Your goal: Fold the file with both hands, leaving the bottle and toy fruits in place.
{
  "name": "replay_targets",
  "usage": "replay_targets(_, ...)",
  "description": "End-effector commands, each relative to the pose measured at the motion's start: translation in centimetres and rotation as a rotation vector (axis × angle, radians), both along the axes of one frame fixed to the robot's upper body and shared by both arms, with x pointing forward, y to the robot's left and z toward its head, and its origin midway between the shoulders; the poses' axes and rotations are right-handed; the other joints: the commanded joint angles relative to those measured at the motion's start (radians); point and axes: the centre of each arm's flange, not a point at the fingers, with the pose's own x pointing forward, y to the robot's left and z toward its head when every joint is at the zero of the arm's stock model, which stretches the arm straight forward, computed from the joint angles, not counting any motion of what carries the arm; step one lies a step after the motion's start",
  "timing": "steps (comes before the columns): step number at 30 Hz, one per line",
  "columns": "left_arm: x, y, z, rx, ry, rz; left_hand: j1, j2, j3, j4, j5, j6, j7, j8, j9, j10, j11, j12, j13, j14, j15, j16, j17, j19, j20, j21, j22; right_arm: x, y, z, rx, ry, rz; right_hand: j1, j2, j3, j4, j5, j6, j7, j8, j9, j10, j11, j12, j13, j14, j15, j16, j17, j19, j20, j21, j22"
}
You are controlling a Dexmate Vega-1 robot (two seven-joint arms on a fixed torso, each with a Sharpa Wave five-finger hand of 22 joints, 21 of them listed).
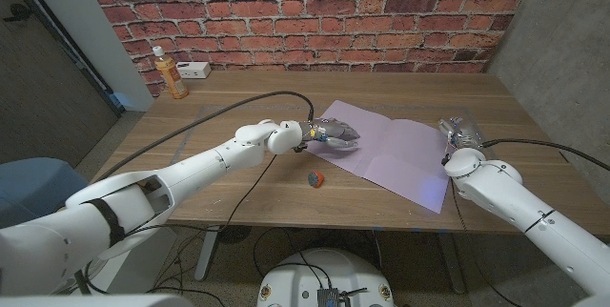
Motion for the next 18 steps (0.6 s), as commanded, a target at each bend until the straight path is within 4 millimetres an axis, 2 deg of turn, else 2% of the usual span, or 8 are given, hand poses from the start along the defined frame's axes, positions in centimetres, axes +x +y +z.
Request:
replay_targets(1, 0.66, 0.12, -0.31, 0.026, 0.012, 0.042, -0.013, 0.036, -0.006, 0.002, 0.008, -0.014, -0.004, -0.006, 0.005, -0.019, 0.000, -0.007, 0.004, -0.004, -0.002, -0.002, 0.004, 0.000, 0.003, -0.003, 0.004, -0.34, 0.19, 0.16, 0.027, -0.052, 0.058, -0.021, -0.001, 0.031, 0.003, -0.001, 0.017, 0.009, -0.004, 0.005, 0.046, 0.011, 0.004, 0.005, 0.128, -0.005, 0.025, 0.004, 0.152, 0.008, 0.043, 0.006)
replay_targets(5, 0.76, 0.07, -0.22, 0.027, 0.009, 0.042, -0.017, 0.036, -0.009, 0.002, 0.009, -0.026, -0.008, -0.010, 0.005, -0.024, 0.001, -0.010, 0.004, -0.006, -0.003, -0.003, 0.004, 0.001, 0.003, -0.004, 0.004, -0.30, 0.16, 0.25, 0.101, -0.104, 0.149, -0.029, -0.002, 0.049, 0.004, 0.000, 0.025, 0.022, -0.004, 0.005, 0.076, 0.015, 0.006, 0.005, 0.204, 0.008, 0.039, 0.006, 0.240, 0.007, 0.066, 0.006)
replay_targets(7, 0.79, 0.07, -0.14, 0.027, 0.008, 0.042, -0.019, 0.036, -0.009, 0.002, 0.010, -0.028, -0.010, -0.011, 0.005, -0.027, 0.002, -0.012, 0.004, -0.006, -0.003, -0.003, 0.004, 0.001, 0.003, -0.005, 0.004, -0.21, -0.04, 0.25, 0.153, -0.127, 0.201, -0.036, -0.006, 0.061, 0.004, 0.000, 0.028, 0.026, -0.005, 0.005, 0.108, 0.026, 0.009, 0.005, 0.252, 0.008, 0.043, 0.006, 0.310, 0.001, 0.084, 0.006)
replay_targets(10, 0.81, 0.05, -0.03, 0.025, 0.007, 0.041, -0.021, 0.036, -0.010, 0.003, 0.011, -0.031, -0.009, -0.011, 0.005, -0.030, 0.002, -0.013, 0.004, -0.007, -0.003, -0.003, 0.004, 0.001, 0.002, -0.006, 0.004, -0.14, -0.25, 0.30, 0.186, -0.141, 0.233, -0.043, -0.007, 0.068, 0.005, -0.001, 0.029, 0.034, -0.005, 0.005, 0.143, 0.042, 0.015, 0.005, 0.286, 0.015, 0.046, 0.007, 0.344, 0.005, 0.091, 0.006)
replay_targets(12, 0.79, 0.01, 0.01, 0.023, 0.006, 0.037, -0.022, 0.036, -0.011, 0.003, 0.011, -0.032, -0.010, -0.011, 0.005, -0.030, 0.002, -0.013, 0.005, -0.007, -0.004, -0.003, 0.004, 0.001, 0.002, -0.006, 0.004, -0.17, -0.28, 0.32, 0.175, -0.144, 0.212, -0.050, -0.009, 0.077, 0.004, -0.001, 0.033, 0.036, -0.005, 0.005, 0.136, 0.043, 0.003, 0.005, 0.225, 0.024, 0.009, 0.008, 0.278, 0.018, 0.055, 0.005)
replay_targets(14, 0.77, -0.07, 0.02, 0.024, 0.005, 0.034, -0.023, 0.037, -0.011, 0.003, 0.012, -0.032, -0.010, -0.011, 0.005, -0.031, 0.001, -0.014, 0.005, -0.007, -0.004, -0.003, 0.004, 0.001, 0.003, -0.007, 0.004, -0.20, -0.39, 0.32, 0.185, -0.144, 0.200, -0.057, -0.008, 0.082, 0.007, -0.002, 0.034, 0.037, -0.006, 0.004, 0.110, 0.036, -0.010, 0.005, 0.198, 0.027, -0.007, 0.010, 0.250, 0.037, 0.037, 0.005)
replay_targets(16, 0.77, -0.14, 0.02, 0.025, 0.006, 0.032, -0.024, 0.037, -0.012, 0.003, 0.012, -0.033, -0.011, -0.011, 0.005, -0.033, 0.000, -0.015, 0.005, -0.007, -0.003, -0.003, 0.004, 0.001, 0.002, -0.007, 0.004, -0.31, -0.38, 0.30, 0.163, -0.151, 0.171, -0.064, -0.008, 0.088, 0.007, -0.003, 0.031, 0.035, -0.008, 0.004, 0.084, 0.028, -0.017, 0.006, 0.159, 0.031, -0.028, 0.013, 0.193, 0.056, 0.004, 0.004)
replay_targets(18, 0.77, -0.19, 0.01, 0.027, 0.007, 0.032, -0.025, 0.038, -0.012, 0.003, 0.013, -0.034, -0.010, -0.011, 0.005, -0.034, -0.001, -0.015, 0.005, -0.006, -0.004, -0.003, 0.004, 0.001, 0.002, -0.008, 0.004, -0.53, -0.27, 0.37, 0.147, -0.154, 0.128, -0.065, -0.010, 0.092, 0.001, -0.004, 0.033, 0.032, -0.008, 0.004, 0.075, 0.023, -0.017, 0.006, 0.129, 0.029, -0.042, 0.015, 0.138, 0.055, -0.024, 0.004)
